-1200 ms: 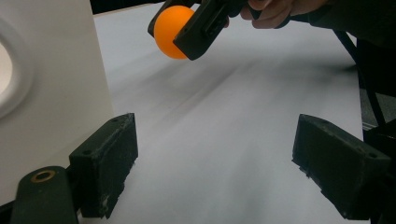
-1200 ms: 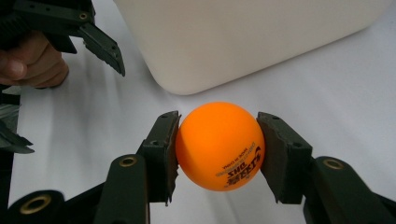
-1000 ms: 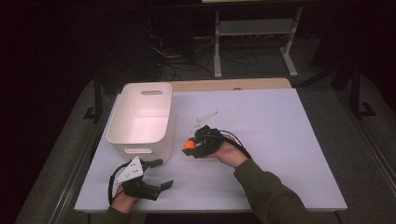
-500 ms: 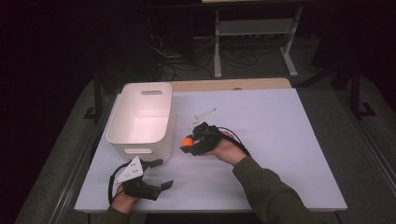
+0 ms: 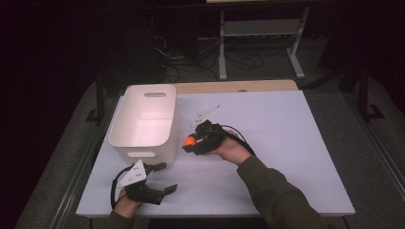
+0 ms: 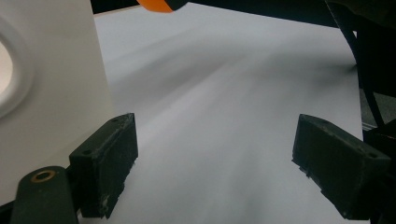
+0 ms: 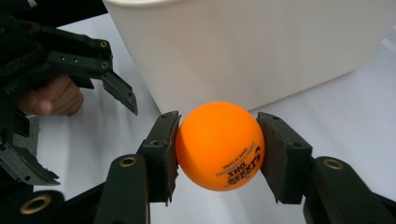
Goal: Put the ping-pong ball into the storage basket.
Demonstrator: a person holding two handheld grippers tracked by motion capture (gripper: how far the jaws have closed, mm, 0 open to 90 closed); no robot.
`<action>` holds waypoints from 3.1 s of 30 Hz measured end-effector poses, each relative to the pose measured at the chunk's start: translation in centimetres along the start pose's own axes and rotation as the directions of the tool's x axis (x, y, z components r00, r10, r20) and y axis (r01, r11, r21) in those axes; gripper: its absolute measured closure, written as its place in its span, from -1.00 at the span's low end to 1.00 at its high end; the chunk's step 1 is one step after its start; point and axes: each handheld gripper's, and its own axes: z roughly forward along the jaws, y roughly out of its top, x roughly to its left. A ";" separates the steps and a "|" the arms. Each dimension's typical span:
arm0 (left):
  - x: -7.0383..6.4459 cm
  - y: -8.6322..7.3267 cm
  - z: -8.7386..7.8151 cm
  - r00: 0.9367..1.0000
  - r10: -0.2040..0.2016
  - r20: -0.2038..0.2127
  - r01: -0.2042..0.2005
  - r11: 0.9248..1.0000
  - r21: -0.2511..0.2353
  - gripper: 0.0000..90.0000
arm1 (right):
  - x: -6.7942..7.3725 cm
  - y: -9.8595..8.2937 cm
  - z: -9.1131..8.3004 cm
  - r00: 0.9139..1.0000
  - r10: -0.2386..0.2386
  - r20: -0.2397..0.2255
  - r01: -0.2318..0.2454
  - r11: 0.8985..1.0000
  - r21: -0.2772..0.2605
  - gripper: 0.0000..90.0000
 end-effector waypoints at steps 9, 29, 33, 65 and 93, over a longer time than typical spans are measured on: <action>0.0 0.0 0.0 1.000 0.001 0.000 -0.001 1.000 0.002 -0.69 | -0.1 0.9 -0.5 1.000 -0.003 -0.005 0.003 1.000 -0.017 0.11; 0.0 0.0 0.0 1.000 -0.002 0.000 0.002 1.000 -0.003 -0.69 | -0.3 3.3 -2.0 1.000 -0.001 -0.026 -0.001 0.999 -0.053 0.11; 0.0 0.0 0.0 1.000 0.001 -0.001 -0.001 1.000 0.000 -0.69 | -0.3 3.9 -2.2 1.000 -0.006 -0.028 0.004 0.998 -0.060 0.11; 0.0 0.0 0.0 1.000 0.001 -0.002 -0.001 1.000 -0.004 -0.69 | -0.2 8.7 -2.3 0.998 -0.033 -0.050 0.028 0.996 -0.085 0.11; 0.0 0.0 0.0 1.000 0.001 -0.002 -0.001 1.000 -0.007 -0.69 | 0.4 11.1 1.7 0.996 -0.042 -0.075 0.039 0.998 -0.049 0.11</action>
